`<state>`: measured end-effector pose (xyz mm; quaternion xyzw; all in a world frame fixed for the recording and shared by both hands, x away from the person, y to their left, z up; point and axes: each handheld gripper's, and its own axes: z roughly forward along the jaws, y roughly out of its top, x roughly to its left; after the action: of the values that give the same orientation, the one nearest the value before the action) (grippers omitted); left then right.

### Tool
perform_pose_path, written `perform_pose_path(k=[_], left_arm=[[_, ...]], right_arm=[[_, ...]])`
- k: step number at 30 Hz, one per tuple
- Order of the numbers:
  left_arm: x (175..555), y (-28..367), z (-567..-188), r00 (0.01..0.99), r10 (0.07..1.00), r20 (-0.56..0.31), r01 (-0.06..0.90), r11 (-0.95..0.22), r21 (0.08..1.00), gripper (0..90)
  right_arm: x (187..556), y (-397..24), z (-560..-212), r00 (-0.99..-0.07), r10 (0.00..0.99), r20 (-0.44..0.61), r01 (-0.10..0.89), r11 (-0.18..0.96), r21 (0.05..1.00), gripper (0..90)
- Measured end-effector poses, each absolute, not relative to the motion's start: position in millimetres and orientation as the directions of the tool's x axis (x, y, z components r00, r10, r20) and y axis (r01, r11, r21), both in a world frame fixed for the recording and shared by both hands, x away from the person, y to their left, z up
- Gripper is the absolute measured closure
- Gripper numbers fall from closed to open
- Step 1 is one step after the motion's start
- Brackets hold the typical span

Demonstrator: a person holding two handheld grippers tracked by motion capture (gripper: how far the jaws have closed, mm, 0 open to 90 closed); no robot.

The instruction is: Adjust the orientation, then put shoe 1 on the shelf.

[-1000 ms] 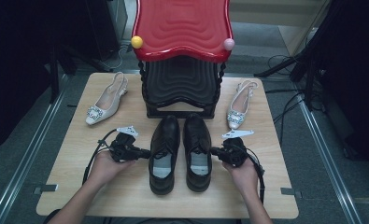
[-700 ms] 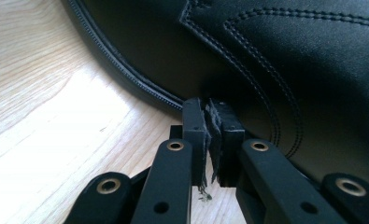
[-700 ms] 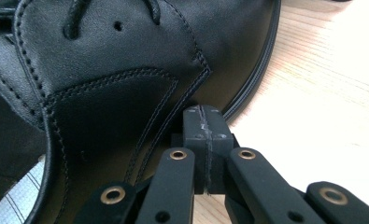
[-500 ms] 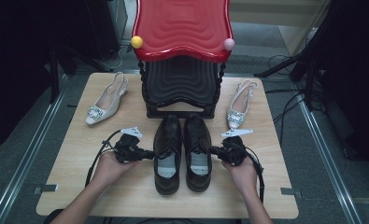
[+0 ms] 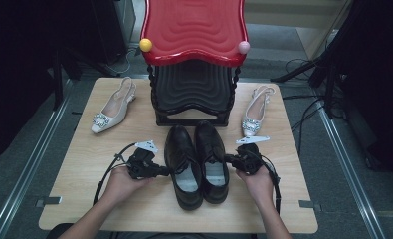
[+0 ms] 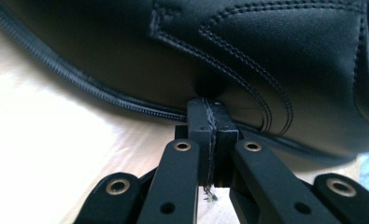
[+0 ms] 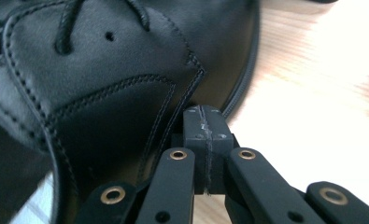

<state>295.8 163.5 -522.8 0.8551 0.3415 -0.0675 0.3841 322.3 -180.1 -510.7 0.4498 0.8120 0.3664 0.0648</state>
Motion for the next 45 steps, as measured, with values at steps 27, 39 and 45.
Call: perform_pose_path(k=[27,39,45], left_arm=[[286,169,-508,0.779,0.526,-0.341,0.599,-0.464,0.652,63.0],[290,183,-503,0.766,0.558,-0.318,0.607,-0.468,0.642,45.1],[292,191,-500,0.760,0.569,-0.313,0.608,-0.453,0.652,43.3]], right_arm=[[320,-201,-485,-0.570,0.775,0.274,0.687,0.265,0.677,75.9],[292,-200,-452,-0.613,0.739,0.281,0.672,0.301,0.676,66.3],[281,-179,-447,-0.665,0.697,0.269,0.654,0.368,0.661,62.9]])
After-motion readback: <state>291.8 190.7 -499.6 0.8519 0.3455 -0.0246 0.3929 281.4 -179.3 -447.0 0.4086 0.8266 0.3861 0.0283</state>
